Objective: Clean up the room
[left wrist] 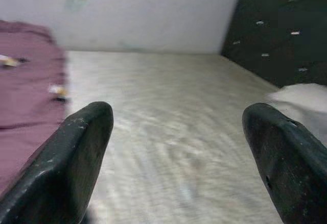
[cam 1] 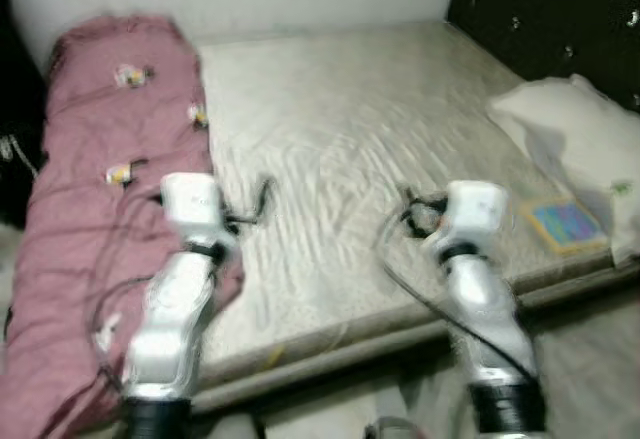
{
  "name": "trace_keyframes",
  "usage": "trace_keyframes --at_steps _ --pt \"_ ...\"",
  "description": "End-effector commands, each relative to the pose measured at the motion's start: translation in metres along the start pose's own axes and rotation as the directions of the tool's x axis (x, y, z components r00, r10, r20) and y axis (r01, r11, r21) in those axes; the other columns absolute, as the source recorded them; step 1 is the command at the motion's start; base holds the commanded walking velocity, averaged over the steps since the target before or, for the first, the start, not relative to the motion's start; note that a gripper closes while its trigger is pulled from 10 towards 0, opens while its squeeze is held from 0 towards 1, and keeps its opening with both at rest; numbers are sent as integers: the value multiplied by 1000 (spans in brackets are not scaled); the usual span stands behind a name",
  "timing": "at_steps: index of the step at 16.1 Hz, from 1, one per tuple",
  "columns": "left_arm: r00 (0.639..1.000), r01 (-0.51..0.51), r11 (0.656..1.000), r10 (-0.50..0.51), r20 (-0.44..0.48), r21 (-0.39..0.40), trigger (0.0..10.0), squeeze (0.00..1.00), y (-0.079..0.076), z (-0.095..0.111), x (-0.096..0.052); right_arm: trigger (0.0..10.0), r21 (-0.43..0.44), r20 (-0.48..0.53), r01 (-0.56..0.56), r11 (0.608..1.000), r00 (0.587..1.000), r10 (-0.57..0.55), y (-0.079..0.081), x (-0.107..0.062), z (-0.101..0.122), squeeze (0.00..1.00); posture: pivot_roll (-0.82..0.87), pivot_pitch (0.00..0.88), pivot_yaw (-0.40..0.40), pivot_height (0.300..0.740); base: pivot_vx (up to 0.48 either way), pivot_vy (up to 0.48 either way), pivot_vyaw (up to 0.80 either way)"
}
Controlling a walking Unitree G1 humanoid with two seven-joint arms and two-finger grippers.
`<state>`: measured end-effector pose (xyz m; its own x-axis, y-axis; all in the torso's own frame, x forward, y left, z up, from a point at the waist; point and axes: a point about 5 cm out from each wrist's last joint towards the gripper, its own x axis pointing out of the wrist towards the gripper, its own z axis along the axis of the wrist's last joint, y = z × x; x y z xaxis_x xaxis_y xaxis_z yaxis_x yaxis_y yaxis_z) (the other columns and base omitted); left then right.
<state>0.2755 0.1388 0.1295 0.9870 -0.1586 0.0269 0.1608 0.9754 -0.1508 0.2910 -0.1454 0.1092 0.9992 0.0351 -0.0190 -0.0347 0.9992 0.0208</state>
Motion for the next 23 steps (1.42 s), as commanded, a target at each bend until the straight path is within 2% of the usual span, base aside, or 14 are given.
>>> trace_keyframes --at_steps 1,4,8,13,18,23 --pt "1000 27 999 -27 12 -19 10000 0 -9 3 3 10000 -16 10 27 1000 1000 -27 -10 0 3 0 -15 0 -1 740 0 469 0" --pt "1000 17 1000 -17 20 -22 10000 0 -10 4 3 10000 -17 9 18 1000 1000 -18 -9 0 3 0 -12 0 0 740 0 394 0" --pt "999 22 1000 -22 47 -3 10000 0 -12 6 2 10000 -22 13 12 1000 1000 -12 -9 1 3 0 -14 0 -4 740 0 0 541" --pt "999 19 1000 -18 26 -19 10000 0 -10 5 3 10000 -15 7 23 1000 1000 -23 -10 3 3 0 -12 0 -5 740 0 0 325" --pt "999 35 999 -34 22 -38 10000 0 -13 4 3 10000 -20 -1 27 999 1000 -27 -10 3 3 0 -16 0 -3 740 0 477 0" --pt "1000 24 1000 -24 20 -17 10000 0 -10 4 3 10000 -18 2 47 999 999 -47 -15 1 3 0 -16 0 -4 740 0 480 0"
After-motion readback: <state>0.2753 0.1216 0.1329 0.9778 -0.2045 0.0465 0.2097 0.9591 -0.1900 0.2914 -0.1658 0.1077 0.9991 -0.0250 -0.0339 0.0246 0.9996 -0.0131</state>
